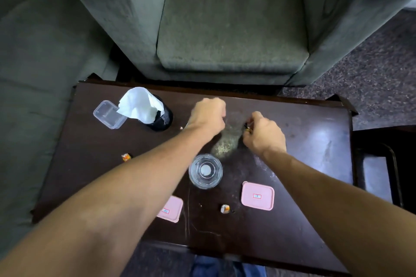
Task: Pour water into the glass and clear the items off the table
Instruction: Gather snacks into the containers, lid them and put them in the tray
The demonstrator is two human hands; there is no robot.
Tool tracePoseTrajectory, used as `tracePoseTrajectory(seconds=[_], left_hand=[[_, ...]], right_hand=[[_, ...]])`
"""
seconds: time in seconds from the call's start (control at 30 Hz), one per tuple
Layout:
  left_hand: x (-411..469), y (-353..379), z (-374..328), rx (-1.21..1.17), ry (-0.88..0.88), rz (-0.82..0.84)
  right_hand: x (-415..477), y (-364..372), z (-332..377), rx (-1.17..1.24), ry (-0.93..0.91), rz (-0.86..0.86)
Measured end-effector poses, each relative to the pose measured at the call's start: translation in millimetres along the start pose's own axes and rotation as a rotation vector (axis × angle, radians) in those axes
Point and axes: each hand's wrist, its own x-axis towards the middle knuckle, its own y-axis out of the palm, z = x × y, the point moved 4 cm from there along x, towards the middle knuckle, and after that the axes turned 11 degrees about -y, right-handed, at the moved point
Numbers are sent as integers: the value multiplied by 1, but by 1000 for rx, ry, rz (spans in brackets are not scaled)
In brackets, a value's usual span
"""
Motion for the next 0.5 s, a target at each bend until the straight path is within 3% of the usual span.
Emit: tracePoseTrajectory(seconds=[0.07, 0.23, 0.37, 0.5], left_hand=[[5, -12, 25, -151, -119, -4], [4, -15, 78, -246, -265, 37], [-2, -8, 95, -352, -291, 79], [-13, -3, 95, -472, -233, -3]], right_hand=[[5, 5, 20, 88, -49, 12], [22, 27, 72, 183, -160, 117], [33, 38, 90, 143, -183, 123], [38, 42, 94, 116, -153, 104]])
